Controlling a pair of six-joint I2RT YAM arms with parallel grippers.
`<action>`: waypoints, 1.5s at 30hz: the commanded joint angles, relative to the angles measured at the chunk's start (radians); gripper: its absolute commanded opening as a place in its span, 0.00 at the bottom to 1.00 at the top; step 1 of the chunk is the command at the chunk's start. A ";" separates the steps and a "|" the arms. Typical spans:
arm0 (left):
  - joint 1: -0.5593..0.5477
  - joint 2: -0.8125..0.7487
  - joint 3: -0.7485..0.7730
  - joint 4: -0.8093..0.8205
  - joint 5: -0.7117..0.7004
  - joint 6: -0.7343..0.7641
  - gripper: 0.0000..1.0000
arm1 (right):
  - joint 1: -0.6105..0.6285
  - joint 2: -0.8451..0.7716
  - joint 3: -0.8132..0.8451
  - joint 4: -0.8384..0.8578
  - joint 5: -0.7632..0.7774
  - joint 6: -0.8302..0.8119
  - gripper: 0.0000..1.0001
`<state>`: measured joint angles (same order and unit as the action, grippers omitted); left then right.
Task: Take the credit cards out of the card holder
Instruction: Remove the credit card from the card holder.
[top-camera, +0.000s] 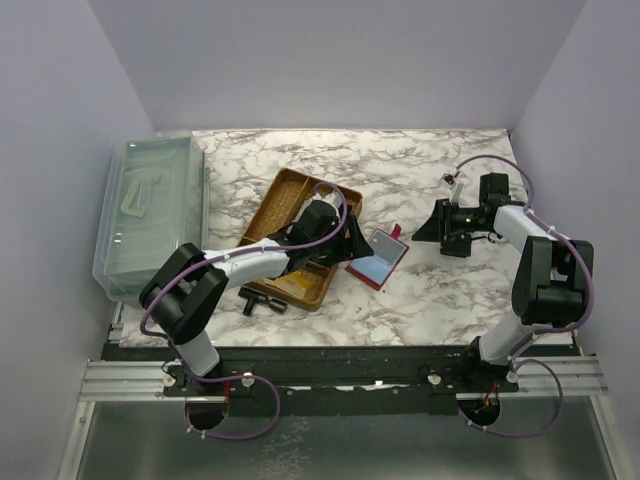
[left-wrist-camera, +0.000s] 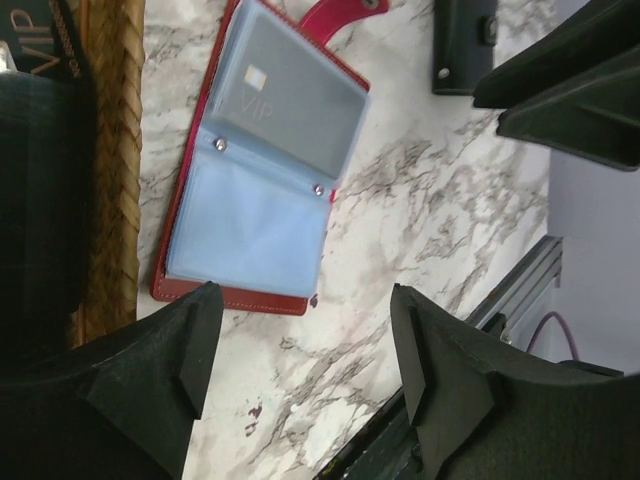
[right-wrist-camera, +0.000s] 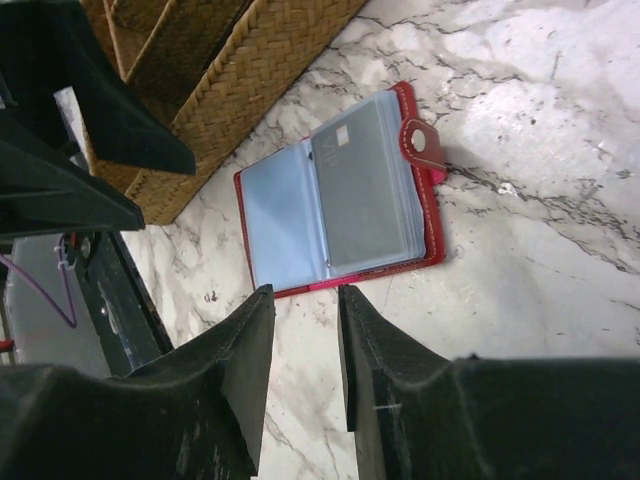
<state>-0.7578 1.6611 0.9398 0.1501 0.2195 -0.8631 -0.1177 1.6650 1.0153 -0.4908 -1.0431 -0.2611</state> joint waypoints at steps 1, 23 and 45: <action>-0.025 0.036 0.071 -0.109 0.003 0.032 0.71 | 0.000 -0.012 0.036 0.027 0.088 -0.012 0.34; -0.089 0.339 0.364 -0.430 -0.077 0.081 0.28 | 0.200 0.069 0.036 0.150 0.465 -0.136 0.09; -0.087 0.395 0.426 -0.473 -0.082 0.104 0.26 | 0.251 0.093 -0.013 0.179 0.526 -0.138 0.08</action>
<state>-0.8421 2.0228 1.3582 -0.2668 0.1806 -0.7860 0.1253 1.7626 1.0210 -0.3309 -0.5785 -0.3866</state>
